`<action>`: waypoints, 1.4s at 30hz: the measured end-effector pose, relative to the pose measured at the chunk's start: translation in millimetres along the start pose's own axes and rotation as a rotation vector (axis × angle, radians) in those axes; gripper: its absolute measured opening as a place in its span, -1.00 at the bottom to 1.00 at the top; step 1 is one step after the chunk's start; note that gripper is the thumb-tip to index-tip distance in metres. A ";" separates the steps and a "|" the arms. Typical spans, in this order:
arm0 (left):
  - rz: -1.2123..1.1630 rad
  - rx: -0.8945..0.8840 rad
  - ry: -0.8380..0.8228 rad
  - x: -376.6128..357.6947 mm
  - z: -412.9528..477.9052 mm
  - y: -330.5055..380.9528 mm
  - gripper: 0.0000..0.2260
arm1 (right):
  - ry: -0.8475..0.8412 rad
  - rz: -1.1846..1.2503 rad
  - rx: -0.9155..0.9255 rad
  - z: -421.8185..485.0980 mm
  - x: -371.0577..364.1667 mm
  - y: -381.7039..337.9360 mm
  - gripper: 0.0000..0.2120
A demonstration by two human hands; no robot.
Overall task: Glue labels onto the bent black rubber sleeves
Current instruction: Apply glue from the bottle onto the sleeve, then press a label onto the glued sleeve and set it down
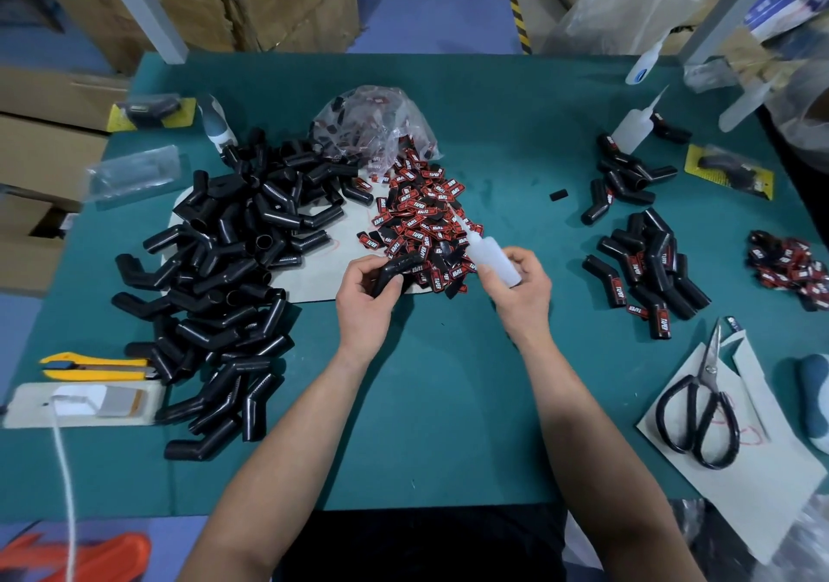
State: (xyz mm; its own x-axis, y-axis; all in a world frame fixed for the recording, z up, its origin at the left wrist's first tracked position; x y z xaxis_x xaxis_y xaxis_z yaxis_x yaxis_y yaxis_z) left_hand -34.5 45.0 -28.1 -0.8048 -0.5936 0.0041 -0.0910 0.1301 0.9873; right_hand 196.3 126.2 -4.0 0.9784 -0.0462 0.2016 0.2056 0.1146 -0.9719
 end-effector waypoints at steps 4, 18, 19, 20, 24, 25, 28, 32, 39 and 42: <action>-0.022 0.010 0.014 1.7 1.2 -2.1 -0.61 | -0.071 -0.218 0.035 9.0 -1.8 5.6 -0.81; -0.060 -0.013 0.006 2.5 -0.3 1.6 -0.61 | -0.060 -0.397 -0.099 14.9 9.0 16.3 -0.54; -0.062 -0.020 0.002 2.2 -0.7 3.0 -0.61 | -0.023 -0.387 -0.054 13.3 11.0 9.6 -0.41; -0.065 -0.026 -0.001 2.2 -1.3 4.2 -0.62 | 0.055 -0.383 0.057 11.0 14.1 -1.5 -0.35; -0.083 -0.032 -0.015 -0.1 -2.3 5.1 -0.69 | 0.104 -0.366 0.698 -19.0 -2.8 -39.7 -0.87; -0.081 -0.036 -0.015 -0.4 -2.2 5.8 -0.69 | -0.025 -0.403 0.699 -23.4 -17.8 -38.5 -0.89; -0.077 -0.042 -0.010 -0.6 -2.6 6.7 -0.66 | -0.330 -0.521 0.512 -22.1 -54.1 -24.5 -0.81; -0.096 -0.038 -0.017 -0.6 -2.6 3.8 -0.67 | -0.450 -0.620 0.396 -15.8 -66.5 -12.6 -0.73; -0.080 -0.040 -0.044 -2.3 -1.6 3.7 -0.67 | -0.419 -0.587 0.325 -17.6 -65.7 -13.8 -0.87; -0.082 -0.038 -0.062 -3.4 -1.8 3.3 -0.67 | -0.399 -0.560 0.381 -22.5 -61.1 -20.3 -0.93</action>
State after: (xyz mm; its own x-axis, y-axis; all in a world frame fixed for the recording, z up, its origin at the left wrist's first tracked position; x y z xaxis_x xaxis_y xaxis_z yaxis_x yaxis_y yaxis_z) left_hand -31.0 46.0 -24.6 -0.8302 -0.5509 -0.0855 -0.1364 0.0520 0.9893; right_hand 131.9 104.3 0.7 0.6462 0.1541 0.7474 0.5931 0.5149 -0.6190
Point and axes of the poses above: each hand's wrist, its own z-axis towards the middle knuckle, its own x-axis out of the back of the hand, y = z × x, the point moved 5 cm from there along z, towards the middle knuckle, and after that the axes turned 5 degrees about x, right-handed, at the moved point
